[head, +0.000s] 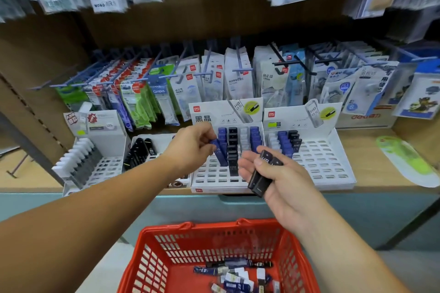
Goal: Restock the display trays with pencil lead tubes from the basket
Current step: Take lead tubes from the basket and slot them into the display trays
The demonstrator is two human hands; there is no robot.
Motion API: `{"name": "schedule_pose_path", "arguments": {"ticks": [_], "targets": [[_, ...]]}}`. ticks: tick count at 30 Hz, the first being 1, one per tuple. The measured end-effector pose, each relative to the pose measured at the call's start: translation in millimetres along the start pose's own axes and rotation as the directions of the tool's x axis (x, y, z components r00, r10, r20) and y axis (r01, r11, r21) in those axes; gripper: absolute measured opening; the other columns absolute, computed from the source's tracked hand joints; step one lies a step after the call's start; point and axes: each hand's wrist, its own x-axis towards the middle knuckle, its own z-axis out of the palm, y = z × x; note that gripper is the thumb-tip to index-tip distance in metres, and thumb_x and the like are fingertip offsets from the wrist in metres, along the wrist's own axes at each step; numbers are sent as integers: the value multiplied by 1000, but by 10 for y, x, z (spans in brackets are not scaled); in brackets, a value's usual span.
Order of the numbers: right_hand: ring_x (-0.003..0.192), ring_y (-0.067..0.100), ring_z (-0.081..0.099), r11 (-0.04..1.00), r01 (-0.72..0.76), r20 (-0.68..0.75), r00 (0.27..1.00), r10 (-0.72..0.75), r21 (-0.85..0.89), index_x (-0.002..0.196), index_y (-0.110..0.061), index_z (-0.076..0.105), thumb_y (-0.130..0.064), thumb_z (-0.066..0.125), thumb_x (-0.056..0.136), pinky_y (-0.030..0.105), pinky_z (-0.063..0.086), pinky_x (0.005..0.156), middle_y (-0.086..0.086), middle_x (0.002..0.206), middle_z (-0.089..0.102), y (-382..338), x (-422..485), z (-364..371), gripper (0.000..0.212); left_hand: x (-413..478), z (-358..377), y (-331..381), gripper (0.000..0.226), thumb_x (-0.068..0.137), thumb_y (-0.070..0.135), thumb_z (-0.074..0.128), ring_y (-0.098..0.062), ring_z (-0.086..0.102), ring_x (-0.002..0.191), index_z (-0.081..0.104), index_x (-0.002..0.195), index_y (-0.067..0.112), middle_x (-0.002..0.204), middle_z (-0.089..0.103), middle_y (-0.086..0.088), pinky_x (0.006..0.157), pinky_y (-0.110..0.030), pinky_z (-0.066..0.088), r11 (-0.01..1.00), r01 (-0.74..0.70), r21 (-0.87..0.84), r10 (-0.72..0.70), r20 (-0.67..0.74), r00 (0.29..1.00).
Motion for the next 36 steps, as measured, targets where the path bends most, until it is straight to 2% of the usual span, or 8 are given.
{"name": "schedule_pose_path", "arguments": {"ticks": [6,11,14,16,21,27,32,36], "targets": [[103,31,75,999,-30,57,998,27,40,125,-4,57,10,47,101,57,57,87,17,113,76,-76,-43,-15,30,26,-6,66,36,89,5,73,0,61,70,58,77,35,74,66,15,69,-23,48,982,-72,177,52,114,992],[109,32,73,998,28,37,999,-30,63,122,-3,58,12,46,100,50,50,105,17,116,75,-109,-105,-19,30,-83,16,204,20,91,12,71,-14,59,83,76,106,25,98,58,8,82,-28,48,947,-135,292,123,62,991],[116,28,70,996,49,51,997,-54,81,122,-5,58,10,46,101,46,49,104,15,119,74,-122,-124,-30,28,-305,26,508,8,92,16,73,-12,63,78,74,98,21,90,66,6,75,-23,48,982,-178,63,178,21,984],[117,26,70,997,45,61,997,-50,68,121,-7,59,6,47,101,45,52,98,11,120,74,-120,-120,-17,27,-502,89,708,4,92,16,75,-13,68,76,73,95,17,86,74,-1,72,-25,54,978,-86,-192,114,142,983],[106,24,74,998,53,84,995,-54,14,122,-10,59,0,47,104,41,61,74,6,123,74,-72,-135,68,25,-729,242,850,13,91,9,77,-12,63,68,70,102,4,81,71,-10,61,-24,56,877,87,-474,12,202,979],[114,35,70,985,41,148,989,-16,-167,127,-1,58,-1,43,106,54,55,98,19,123,72,-182,-136,-89,26,-714,269,908,10,93,5,73,-23,69,71,70,101,0,90,74,-29,64,-27,62,735,206,-646,-76,224,972],[78,21,69,852,185,-151,944,-292,-490,87,-11,72,-27,72,95,34,53,68,1,90,77,-410,-100,-395,19,-494,280,941,9,91,15,78,-13,60,66,74,87,8,72,70,-5,67,-32,50,830,198,-522,-121,179,976],[54,16,41,879,221,-252,903,-348,-423,72,-13,65,-21,77,90,29,37,51,9,68,50,-521,15,-599,24,-310,310,1050,12,85,14,84,-18,52,62,73,90,10,64,59,-1,60,-30,42,838,232,-494,-129,234,964]]}}
